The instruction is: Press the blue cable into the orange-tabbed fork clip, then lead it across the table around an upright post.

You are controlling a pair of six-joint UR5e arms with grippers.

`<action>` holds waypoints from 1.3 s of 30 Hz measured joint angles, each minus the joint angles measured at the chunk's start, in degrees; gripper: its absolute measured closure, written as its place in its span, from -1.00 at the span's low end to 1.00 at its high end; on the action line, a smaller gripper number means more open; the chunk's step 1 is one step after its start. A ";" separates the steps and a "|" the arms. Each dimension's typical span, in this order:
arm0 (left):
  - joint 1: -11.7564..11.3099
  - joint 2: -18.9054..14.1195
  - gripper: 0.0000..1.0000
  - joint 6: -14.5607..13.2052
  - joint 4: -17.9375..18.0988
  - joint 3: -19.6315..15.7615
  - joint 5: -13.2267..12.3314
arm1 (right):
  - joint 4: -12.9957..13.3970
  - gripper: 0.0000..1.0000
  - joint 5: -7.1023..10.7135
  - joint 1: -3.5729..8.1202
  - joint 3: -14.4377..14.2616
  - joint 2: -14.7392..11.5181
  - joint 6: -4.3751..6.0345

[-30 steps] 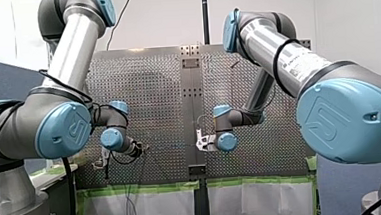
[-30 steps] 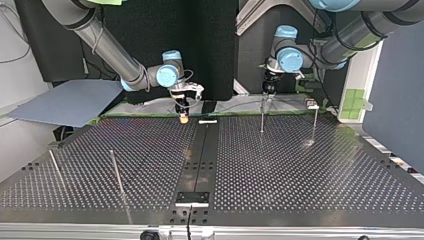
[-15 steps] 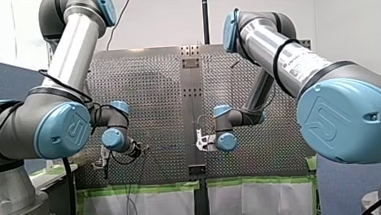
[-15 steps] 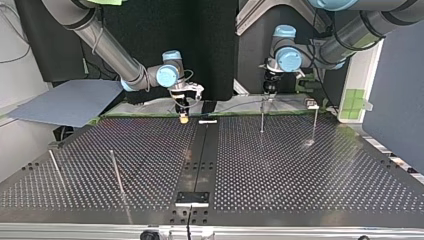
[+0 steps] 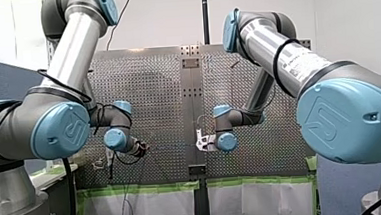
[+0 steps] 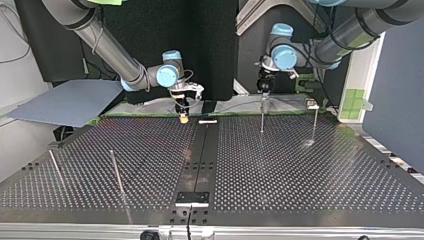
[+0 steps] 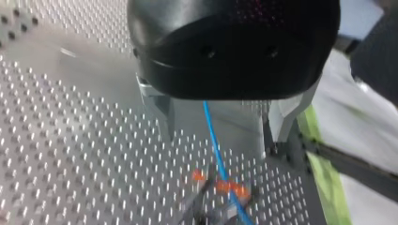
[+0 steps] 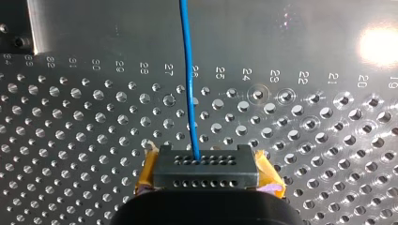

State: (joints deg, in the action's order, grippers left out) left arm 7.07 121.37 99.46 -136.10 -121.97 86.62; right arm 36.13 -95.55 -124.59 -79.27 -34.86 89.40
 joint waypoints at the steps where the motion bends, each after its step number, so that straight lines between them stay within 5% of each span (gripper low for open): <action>1: 0.28 -0.01 -1.00 0.29 0.15 0.00 -0.38 | 0.00 1.00 0.00 0.00 0.00 0.00 0.00; 8: 3.21 -0.02 -1.00 2.77 2.33 0.00 -0.55 | 0.06 1.00 0.00 0.00 0.00 0.00 0.00; 21: 9.06 1.17 -1.00 9.19 8.39 0.00 5.67 | 0.03 1.00 0.10 0.00 0.02 0.00 0.00; 30: 8.63 3.46 -1.00 10.09 9.34 0.34 9.24 | 0.00 1.00 0.15 0.00 0.01 0.00 0.00; 39: 7.66 3.94 -1.00 10.93 10.51 1.72 8.50 | -0.05 1.00 0.18 -0.02 -0.02 0.00 0.00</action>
State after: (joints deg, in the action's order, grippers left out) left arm 14.73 125.32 110.39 -125.59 -120.25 95.12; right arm 36.08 -95.37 -124.60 -79.29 -34.86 89.40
